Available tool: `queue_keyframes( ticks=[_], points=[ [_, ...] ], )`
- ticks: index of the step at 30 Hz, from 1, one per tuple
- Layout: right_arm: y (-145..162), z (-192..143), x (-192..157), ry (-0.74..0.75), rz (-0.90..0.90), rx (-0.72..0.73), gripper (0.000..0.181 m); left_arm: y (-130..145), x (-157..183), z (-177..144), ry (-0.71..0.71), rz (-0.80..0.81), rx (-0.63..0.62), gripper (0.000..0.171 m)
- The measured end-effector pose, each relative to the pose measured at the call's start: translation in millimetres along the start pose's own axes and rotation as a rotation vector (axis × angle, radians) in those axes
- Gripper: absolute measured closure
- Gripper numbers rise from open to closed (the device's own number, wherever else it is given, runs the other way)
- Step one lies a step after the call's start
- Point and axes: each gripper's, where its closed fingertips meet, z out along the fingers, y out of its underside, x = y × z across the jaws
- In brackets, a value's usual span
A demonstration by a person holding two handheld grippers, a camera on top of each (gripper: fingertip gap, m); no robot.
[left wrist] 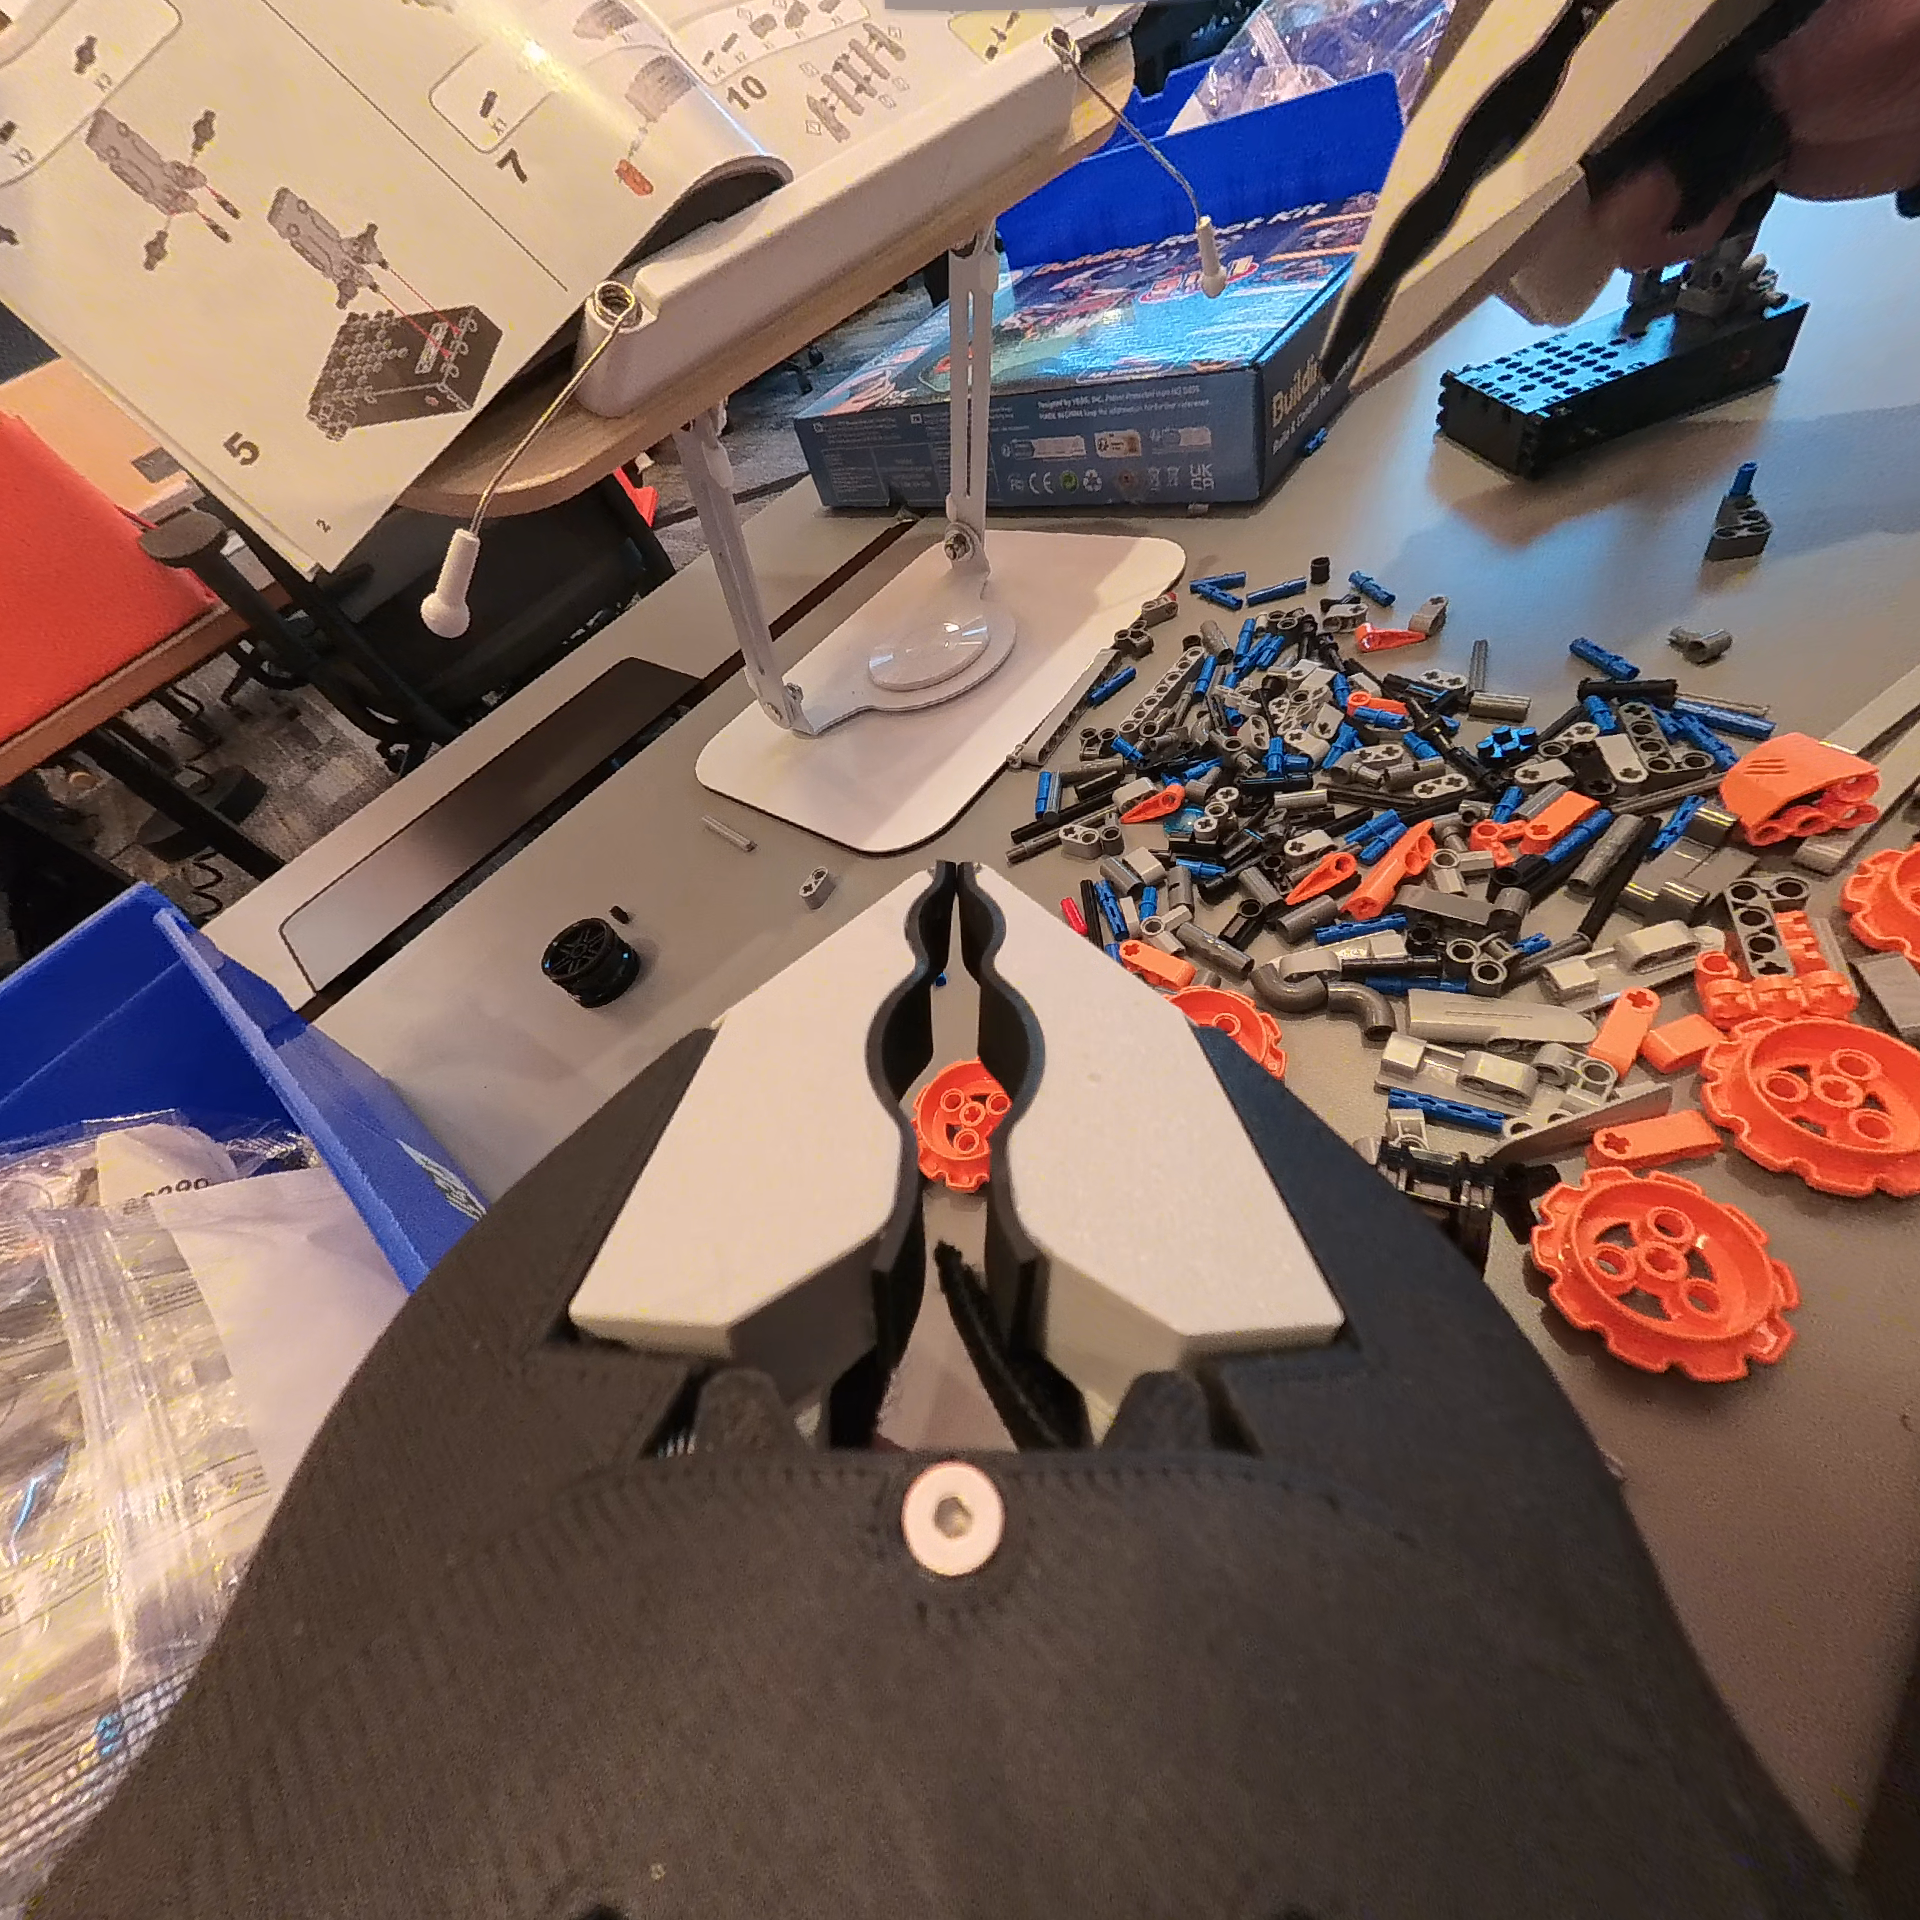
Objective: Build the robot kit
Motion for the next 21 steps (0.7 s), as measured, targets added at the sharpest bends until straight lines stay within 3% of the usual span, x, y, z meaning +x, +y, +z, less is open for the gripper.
queue_keyframes(
  ticks=[21],
  points=[
    [2.6, 5.1, -9.6, -0.040, -0.024, -0.019, 0.174, 4.8, 4.2, 3.9, 0.020, 0.000, -0.023, 0.171]
  ],
)
